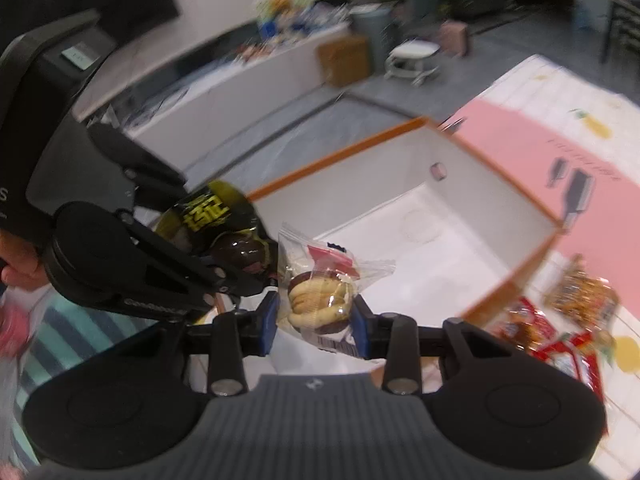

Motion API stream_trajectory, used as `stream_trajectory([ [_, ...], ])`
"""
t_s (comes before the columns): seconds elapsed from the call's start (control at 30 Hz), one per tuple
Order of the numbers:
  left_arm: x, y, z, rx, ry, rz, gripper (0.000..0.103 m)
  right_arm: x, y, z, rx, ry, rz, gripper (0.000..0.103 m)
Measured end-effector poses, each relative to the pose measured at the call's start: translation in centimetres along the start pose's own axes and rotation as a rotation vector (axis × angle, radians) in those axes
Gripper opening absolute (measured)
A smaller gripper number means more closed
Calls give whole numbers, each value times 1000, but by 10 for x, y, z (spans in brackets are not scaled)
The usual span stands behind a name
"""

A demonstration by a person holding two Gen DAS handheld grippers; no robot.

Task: Organize snacks
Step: 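Carry both packets over the box and open both tools to drop them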

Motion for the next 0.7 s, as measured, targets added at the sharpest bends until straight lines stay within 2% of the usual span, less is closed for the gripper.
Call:
stream_trajectory([
  [0.2,3,3,36,7,87,53,39,3,-3,53,-22,213,-93,35],
  [0.33,4,4,52,9,120,73,39,8,-5,79,-32,308,-111,35],
  [0.7,8,-1,66,-6,168,122,40,21,-13,116,-11,442,-159,36],
])
Point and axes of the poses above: each gripper's, at about its wrist camera, not at the fingertips, and z roughly the way its jaws point, y to its left, x to its underside, the point moved 9 cm from there along z, roughly the way its jaws point, and after that the axes turned 12 degrees about -x, right-handed, at the moved point
